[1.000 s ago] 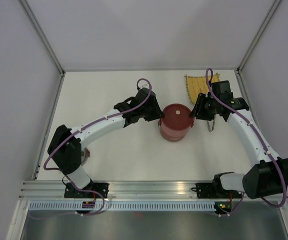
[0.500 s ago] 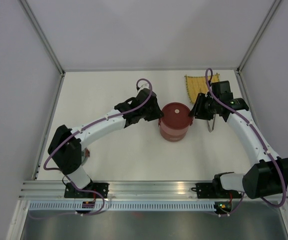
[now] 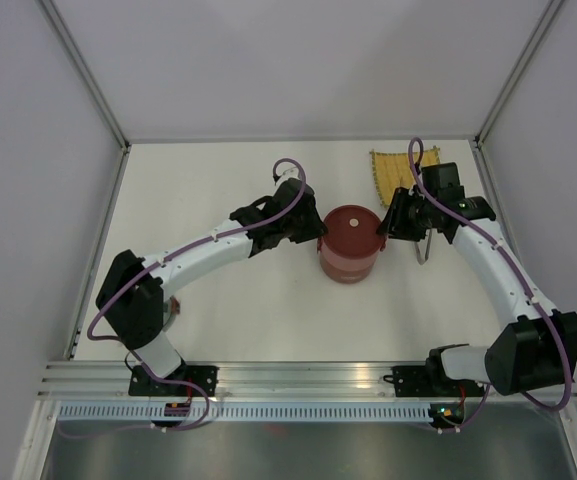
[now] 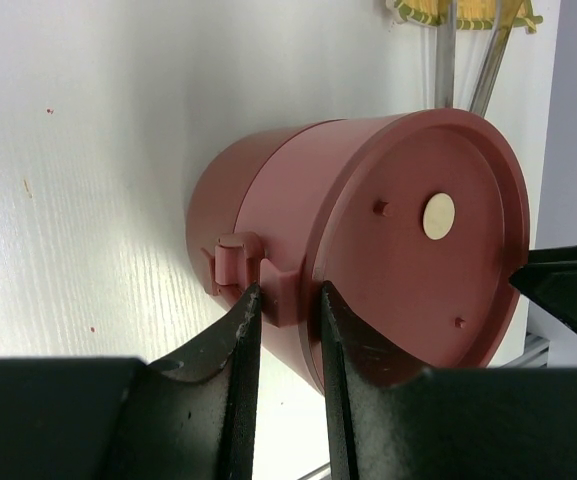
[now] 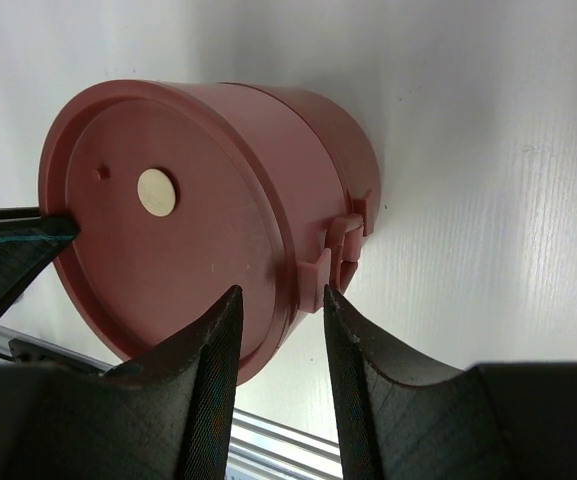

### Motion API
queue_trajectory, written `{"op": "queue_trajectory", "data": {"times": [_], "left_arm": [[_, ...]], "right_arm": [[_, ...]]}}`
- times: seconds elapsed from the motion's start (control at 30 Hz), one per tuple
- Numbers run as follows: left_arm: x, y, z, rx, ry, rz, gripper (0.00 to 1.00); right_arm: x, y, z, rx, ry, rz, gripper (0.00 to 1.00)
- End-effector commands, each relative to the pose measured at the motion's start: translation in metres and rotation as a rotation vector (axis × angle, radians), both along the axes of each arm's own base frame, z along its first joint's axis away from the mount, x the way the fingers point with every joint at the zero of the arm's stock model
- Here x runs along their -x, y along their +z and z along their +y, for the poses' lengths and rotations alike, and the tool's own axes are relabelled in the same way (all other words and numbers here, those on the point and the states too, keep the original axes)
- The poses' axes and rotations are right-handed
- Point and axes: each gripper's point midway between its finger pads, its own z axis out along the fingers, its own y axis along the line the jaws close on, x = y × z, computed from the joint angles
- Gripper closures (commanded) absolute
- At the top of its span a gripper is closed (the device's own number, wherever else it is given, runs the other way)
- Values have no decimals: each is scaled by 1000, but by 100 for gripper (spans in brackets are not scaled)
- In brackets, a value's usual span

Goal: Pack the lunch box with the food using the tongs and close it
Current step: Place the packing box into the packing box.

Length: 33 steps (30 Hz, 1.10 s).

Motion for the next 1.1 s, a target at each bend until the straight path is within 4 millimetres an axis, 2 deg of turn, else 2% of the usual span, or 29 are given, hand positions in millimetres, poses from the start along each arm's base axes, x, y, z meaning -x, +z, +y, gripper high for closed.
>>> {"op": "queue_trajectory", "data": {"times": [0.0, 0.1, 0.23, 0.37, 0.47, 0.5, 0.6, 0.7, 0.8, 1.0, 1.07], "left_arm": [[8, -4, 0, -15, -11, 4, 73], [9, -4, -2, -22, -32, 3, 64], [9, -1, -1, -30, -39, -12, 57], [10, 5, 1, -31, -52, -25, 55], [10, 3, -1, -37, -64, -26, 62], [10, 0, -2, -40, -68, -18, 68], [12, -3, -5, -36, -79, -5, 73], [14, -3, -5, -35, -74, -4, 75], [16, 1, -4, -25, -64, -6, 76], [30, -4, -10, -28, -85, 9, 77], [34, -4, -11, -31, -89, 9, 77]], "right_arm": [[-1, -9, 1, 0, 18, 4, 56], [0, -14, 1, 2, 21, 13, 56], [-1, -14, 0, 4, 20, 15, 56], [-2, -17, -1, 13, 21, 18, 57], [-4, -21, 0, 15, 24, 26, 62], [-4, -22, -1, 18, 26, 25, 63], [-6, -22, -3, 30, 22, 22, 70], [-7, -23, -5, 44, 19, 18, 75], [-9, -25, -5, 49, 21, 22, 75], [-12, -30, -8, 75, 33, 32, 75], [-15, -26, -8, 80, 40, 21, 76]]}}
